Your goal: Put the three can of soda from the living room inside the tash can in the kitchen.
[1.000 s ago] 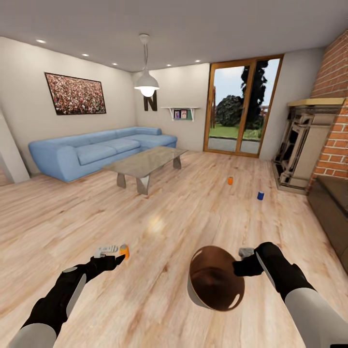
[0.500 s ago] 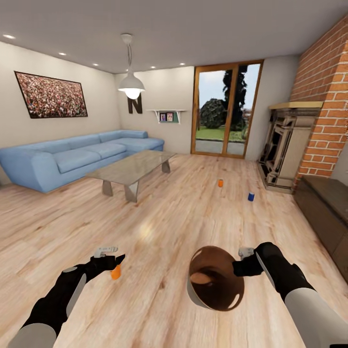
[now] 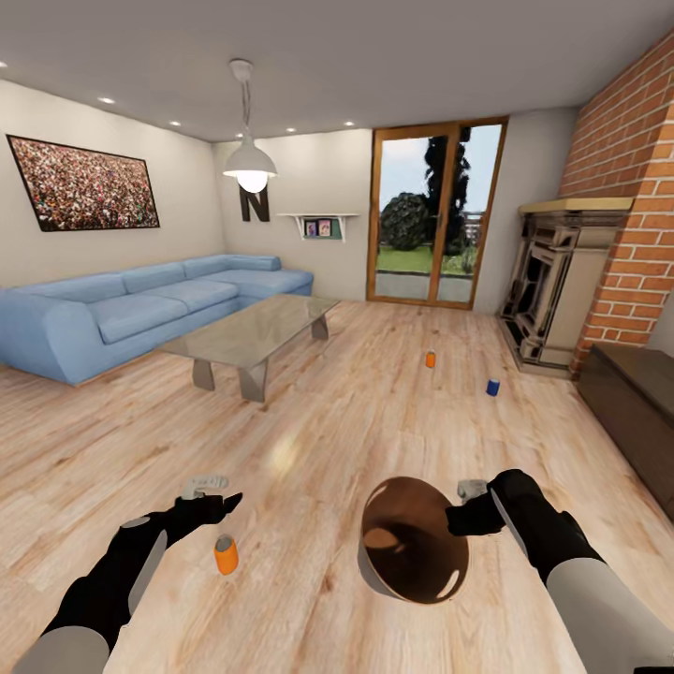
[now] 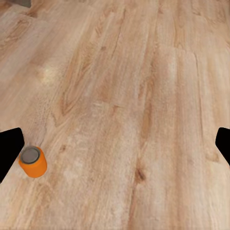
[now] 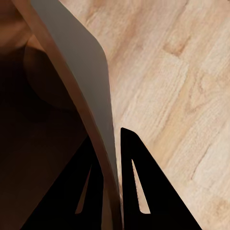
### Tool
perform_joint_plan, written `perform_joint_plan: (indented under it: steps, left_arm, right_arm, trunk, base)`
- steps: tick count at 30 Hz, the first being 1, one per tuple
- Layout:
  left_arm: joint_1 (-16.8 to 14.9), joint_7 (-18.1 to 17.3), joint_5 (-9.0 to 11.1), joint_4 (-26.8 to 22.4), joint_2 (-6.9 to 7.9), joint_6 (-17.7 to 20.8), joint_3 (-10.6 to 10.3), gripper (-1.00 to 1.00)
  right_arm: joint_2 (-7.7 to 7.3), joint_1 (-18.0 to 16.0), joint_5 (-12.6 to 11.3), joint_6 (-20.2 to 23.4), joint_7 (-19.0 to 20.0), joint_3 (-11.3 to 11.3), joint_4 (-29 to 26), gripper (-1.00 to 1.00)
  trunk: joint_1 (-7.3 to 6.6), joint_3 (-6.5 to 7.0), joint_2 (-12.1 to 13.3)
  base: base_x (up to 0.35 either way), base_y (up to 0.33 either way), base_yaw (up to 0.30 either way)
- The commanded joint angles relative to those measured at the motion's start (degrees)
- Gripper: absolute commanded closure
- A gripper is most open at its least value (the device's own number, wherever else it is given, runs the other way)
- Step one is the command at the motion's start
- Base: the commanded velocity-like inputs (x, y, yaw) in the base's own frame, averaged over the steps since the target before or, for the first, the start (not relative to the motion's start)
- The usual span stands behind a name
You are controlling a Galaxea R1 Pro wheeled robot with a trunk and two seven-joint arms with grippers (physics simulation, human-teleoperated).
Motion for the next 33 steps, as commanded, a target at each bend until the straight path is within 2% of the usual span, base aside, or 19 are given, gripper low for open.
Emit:
perform_joint_plan:
  steps: [1,4,6,9,23,33]
  left_arm:
    - [0.00,0.02,-0.01,0.01,0.00,-0.03,0.00,-1.00]
    - [0.00,0.03,-0.02,0.01,0.00,-0.09,0.00,-1.00]
    - [0.00,0.07,-0.02,0.01,0.00,-0.15,0.00,-1.00]
    - [0.00,0.10,-0.04,0.01,0.00,-0.27,0.00,-1.00]
    - [0.00,0.16,-0.28,0.10,0.00,-0.65,0.00,-1.00]
    - [-0.01,0.13,-0.42,0.10,0.00,-0.77,0.00,-1.00]
  right_arm:
    - [0.14,-0.03,-1.76,0.39,0.28,0.08,0.00,1.00]
    - [0.24,-0.03,-1.79,0.40,0.37,0.84,0.03,1.00]
    - [0.32,-0.03,-1.86,0.40,0.38,2.29,0.05,1.00]
    - [0.34,-0.03,-1.88,0.40,0.34,2.77,0.06,1.00]
    - [0.38,-0.03,-1.75,0.53,0.08,3.11,0.07,1.00]
    - [0.43,-0.03,-1.57,0.91,-0.07,3.11,0.07,1.00]
  trunk:
    - [0.00,0.01,0.00]
    - [0.00,0.01,0.00]
    - [0.00,0.01,0.00]
    - [0.00,0.01,0.00]
    - [0.00,-0.12,0.00]
    - [0.00,-0.94,0.00]
  base:
    - [0.270,0.226,-0.002]
    - [0.269,0.226,-0.001]
    - [0.267,0.227,0.000]
    - [0.267,0.227,0.000]
    - [0.261,0.193,0.000]
    - [0.046,0.021,0.000]
